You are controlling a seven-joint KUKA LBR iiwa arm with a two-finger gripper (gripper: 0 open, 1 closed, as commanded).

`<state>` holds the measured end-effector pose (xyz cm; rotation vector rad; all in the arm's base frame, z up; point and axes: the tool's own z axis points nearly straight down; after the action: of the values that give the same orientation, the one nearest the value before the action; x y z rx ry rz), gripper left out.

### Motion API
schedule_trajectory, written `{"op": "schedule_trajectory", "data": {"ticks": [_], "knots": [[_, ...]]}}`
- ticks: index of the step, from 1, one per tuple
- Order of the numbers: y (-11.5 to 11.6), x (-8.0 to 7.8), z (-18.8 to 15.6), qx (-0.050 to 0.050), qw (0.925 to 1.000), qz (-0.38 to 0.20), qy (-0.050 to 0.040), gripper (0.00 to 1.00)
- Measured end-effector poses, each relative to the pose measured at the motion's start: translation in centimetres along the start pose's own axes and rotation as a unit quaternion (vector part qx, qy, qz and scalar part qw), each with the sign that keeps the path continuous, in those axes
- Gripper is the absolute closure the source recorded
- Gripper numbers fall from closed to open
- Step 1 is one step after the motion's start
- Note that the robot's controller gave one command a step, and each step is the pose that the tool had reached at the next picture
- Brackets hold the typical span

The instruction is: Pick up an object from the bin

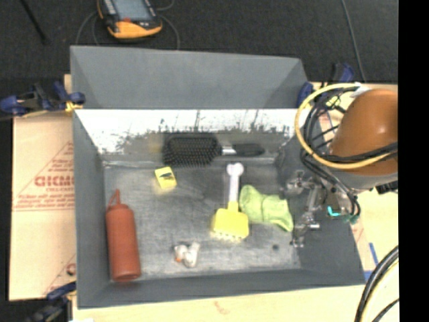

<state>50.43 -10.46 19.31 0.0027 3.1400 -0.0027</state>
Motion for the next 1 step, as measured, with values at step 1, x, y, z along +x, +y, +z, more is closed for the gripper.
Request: {"op": "schedule_trajectory", "data": {"ticks": [1], "knots": [[0.02, -0.06, -0.06, 0.000, 1.0000, -0.001, -0.0009, 0.00]]}}
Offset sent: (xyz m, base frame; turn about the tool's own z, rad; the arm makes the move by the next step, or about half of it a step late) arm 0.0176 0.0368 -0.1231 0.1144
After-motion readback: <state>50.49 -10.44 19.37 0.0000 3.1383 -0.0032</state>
